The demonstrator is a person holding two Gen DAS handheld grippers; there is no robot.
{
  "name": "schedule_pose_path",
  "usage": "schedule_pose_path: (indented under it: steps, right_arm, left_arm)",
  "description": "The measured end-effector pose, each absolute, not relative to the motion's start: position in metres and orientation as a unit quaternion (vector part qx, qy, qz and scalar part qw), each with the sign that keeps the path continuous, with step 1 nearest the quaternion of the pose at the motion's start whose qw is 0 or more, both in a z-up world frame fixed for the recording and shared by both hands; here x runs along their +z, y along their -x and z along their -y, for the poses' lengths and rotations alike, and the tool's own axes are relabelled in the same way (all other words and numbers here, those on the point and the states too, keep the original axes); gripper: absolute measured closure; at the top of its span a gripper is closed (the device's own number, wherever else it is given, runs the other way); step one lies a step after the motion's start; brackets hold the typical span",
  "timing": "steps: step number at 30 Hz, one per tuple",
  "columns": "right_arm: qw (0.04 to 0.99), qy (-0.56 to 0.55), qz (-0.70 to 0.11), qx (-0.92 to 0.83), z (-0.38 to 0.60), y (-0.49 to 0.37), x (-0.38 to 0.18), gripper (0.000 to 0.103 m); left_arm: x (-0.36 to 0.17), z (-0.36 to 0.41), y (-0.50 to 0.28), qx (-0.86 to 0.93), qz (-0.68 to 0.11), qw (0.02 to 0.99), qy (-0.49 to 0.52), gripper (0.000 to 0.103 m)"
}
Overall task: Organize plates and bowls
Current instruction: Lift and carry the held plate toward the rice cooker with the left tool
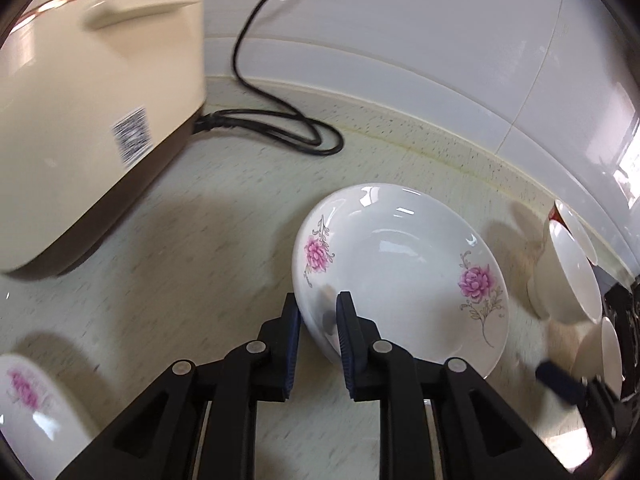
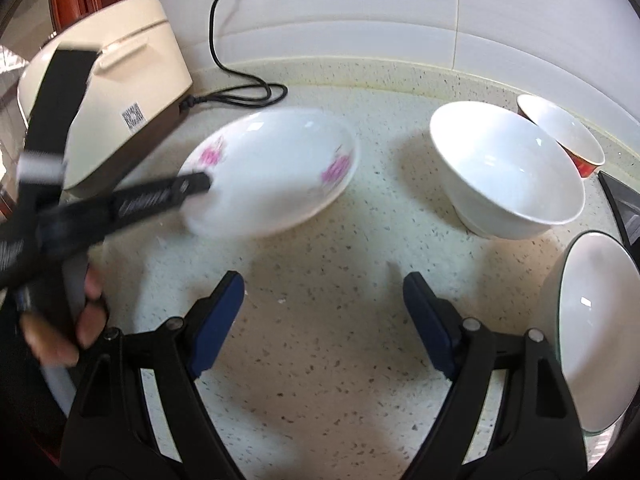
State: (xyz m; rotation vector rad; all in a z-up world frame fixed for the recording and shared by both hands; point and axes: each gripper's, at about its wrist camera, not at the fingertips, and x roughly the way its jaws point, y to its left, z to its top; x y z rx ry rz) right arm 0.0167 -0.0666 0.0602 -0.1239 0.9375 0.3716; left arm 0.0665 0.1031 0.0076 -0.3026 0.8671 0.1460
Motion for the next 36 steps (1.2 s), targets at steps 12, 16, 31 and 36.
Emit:
schedule_pose_path:
  steps: [12, 16, 31, 36]
  right_arm:
    - [0.887, 0.024, -0.423, 0.184, 0.070, -0.018, 0.059, 0.031]
    - [0.889, 0.022, -0.420, 0.181, 0.067, -0.023, 0.057, 0.032]
    - [0.884, -0.032, -0.439, 0.156, 0.051, -0.063, 0.048, 0.034]
    - [0.881, -0.023, -0.452, 0.141, 0.045, -0.075, 0.043, 0.055]
  left_arm:
    - [0.017, -0.124, -0.048, 0.074, -0.370, 0.899, 0.224, 0.064]
    - [0.014, -0.132, -0.050, 0.091, -0.361, 0.897, 0.239, 0.064]
    - [0.004, -0.136, -0.061, 0.105, -0.377, 0.889, 0.238, 0.064]
    - [0.004, -0.133, -0.061, 0.111, -0.376, 0.893, 0.223, 0.064]
